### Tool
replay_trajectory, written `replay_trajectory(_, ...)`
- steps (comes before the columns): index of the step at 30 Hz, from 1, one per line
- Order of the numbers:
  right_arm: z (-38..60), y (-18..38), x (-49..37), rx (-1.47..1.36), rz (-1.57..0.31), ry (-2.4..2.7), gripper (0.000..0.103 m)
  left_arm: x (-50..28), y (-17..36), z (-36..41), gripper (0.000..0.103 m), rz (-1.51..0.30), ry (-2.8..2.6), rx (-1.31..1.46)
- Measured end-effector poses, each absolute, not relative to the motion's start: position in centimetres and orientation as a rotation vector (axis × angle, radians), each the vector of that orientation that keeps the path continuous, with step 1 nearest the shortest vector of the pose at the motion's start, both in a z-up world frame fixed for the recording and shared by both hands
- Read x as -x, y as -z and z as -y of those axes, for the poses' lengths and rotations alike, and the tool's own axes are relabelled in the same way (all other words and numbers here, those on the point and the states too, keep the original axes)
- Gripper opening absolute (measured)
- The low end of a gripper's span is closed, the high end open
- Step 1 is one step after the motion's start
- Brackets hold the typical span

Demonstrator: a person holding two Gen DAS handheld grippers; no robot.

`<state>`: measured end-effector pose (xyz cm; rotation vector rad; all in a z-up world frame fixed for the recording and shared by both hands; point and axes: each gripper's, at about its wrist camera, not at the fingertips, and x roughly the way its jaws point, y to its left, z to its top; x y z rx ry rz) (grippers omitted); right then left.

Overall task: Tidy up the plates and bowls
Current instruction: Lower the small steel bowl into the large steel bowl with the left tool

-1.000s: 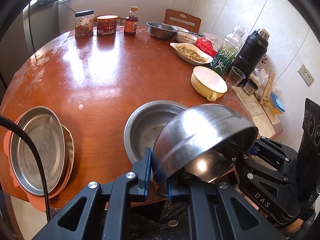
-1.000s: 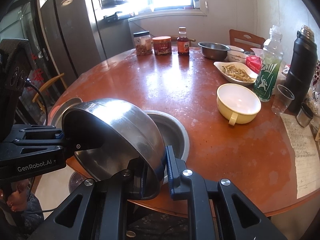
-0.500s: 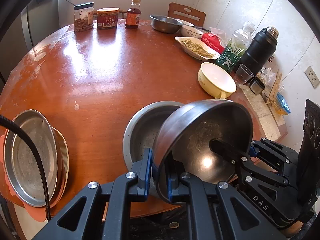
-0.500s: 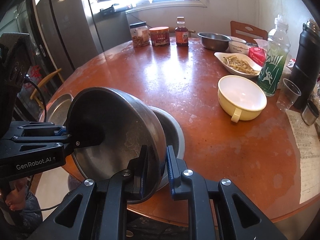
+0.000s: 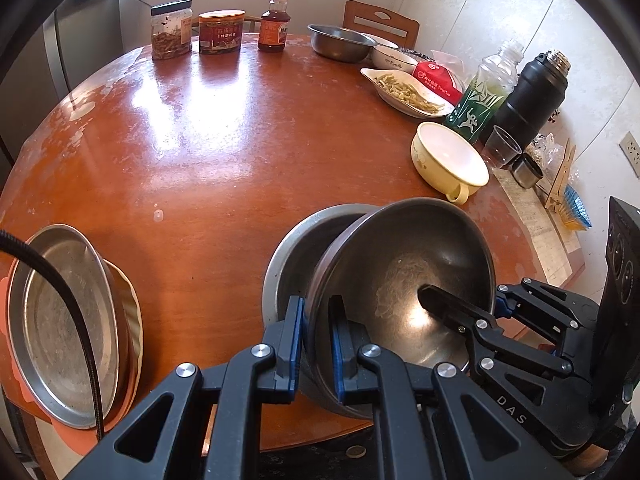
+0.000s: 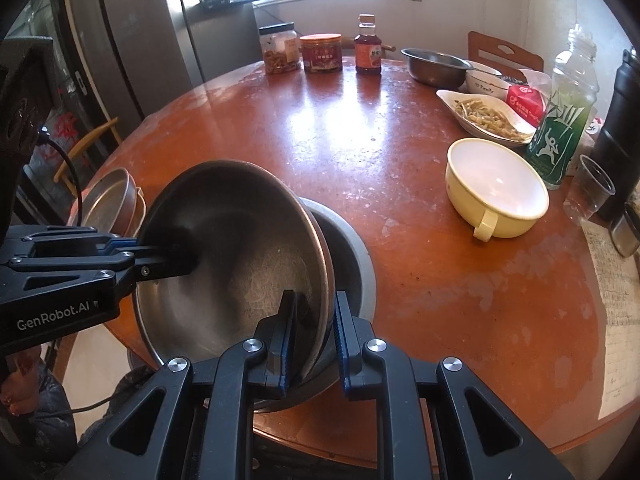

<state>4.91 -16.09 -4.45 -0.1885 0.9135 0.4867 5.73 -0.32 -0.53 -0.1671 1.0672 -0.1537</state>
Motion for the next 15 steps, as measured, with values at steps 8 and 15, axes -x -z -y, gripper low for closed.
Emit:
replay_trajectory(8,15.6,5.0,-5.2,0.224,-0.936,-0.478,0.020,-6.3,0.9,0.0,0.013,-1.080,0.154,0.177)
replay_trajectory(15,15.2,5.2,-5.6,0.256,-0.940,-0.468,0.021,-6.9,1.5,-0.1,0.013,-1.094,0.155,0.176)
